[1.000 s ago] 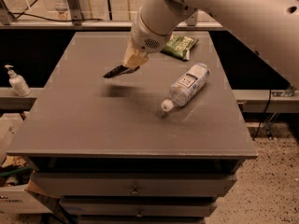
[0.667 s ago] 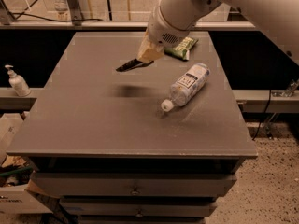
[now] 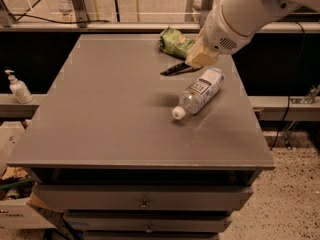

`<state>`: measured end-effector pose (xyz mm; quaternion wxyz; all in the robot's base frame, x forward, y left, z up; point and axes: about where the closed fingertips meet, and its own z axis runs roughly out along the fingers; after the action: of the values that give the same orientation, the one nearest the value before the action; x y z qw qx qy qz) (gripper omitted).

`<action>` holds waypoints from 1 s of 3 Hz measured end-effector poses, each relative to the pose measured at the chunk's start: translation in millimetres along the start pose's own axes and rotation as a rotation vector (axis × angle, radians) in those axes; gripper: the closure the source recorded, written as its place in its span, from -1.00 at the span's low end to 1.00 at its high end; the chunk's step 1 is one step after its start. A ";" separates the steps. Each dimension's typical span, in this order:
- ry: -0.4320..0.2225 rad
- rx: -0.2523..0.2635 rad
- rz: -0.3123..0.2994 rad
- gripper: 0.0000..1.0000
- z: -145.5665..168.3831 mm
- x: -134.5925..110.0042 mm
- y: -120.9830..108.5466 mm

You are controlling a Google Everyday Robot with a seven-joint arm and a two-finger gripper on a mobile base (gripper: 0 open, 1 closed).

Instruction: Move rxbar chocolate near blue plastic bottle

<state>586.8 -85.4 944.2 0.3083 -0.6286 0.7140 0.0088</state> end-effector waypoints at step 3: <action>0.071 0.104 0.231 1.00 -69.0 133.6 30.9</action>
Offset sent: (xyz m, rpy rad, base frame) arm -0.0677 -0.1665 -0.0205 0.0398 0.0198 -0.3115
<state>526.7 -225.7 928.2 0.3118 -0.5253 0.7916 -0.0152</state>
